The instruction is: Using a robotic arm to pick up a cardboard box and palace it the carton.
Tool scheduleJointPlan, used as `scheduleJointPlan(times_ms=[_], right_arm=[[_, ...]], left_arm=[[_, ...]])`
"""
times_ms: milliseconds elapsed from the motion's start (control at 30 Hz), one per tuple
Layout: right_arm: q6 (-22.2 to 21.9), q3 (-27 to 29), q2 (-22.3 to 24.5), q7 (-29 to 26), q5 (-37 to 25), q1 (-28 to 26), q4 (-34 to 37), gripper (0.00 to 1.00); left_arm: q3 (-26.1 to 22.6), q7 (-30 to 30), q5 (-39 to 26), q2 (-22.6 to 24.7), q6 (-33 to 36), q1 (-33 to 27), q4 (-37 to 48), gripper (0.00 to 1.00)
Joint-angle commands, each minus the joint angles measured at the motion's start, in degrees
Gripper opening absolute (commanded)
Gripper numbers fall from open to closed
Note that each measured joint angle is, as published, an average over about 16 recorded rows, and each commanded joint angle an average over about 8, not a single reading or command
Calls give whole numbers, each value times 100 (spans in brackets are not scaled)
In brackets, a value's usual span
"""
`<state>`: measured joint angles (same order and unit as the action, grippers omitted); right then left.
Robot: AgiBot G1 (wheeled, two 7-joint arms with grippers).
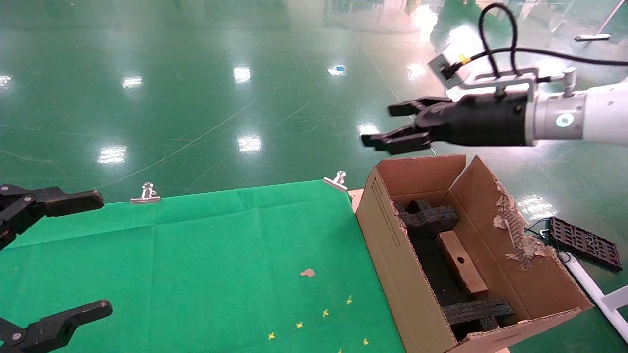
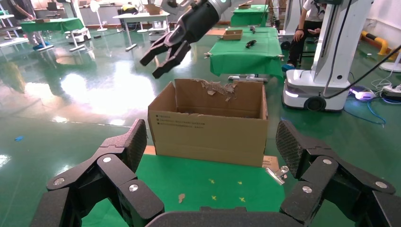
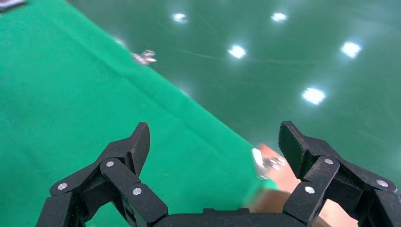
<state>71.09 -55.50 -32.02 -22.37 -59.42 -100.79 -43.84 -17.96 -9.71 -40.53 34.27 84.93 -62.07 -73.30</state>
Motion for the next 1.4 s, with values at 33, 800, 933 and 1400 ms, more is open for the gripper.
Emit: scheduleJointPlan(times_ms=[33,800,933,1400], right_arm=[[77,207,-16,61,92,206,-156,100],[958,2589,-197,762,1151,2573,-1950,100],[1111,3003,-228,884,1336,2984,-2262,100],[1515,4099,-308,1193,1826,4080,-3081,100]], left_arm=[[0,0,0,0,0,0,0,100],[-5,3,4,-2,-2,-1,0,100],[-6,3,4,-2,-3,-2,0,100],[-8,5,7,-4,-5,0,2,67]])
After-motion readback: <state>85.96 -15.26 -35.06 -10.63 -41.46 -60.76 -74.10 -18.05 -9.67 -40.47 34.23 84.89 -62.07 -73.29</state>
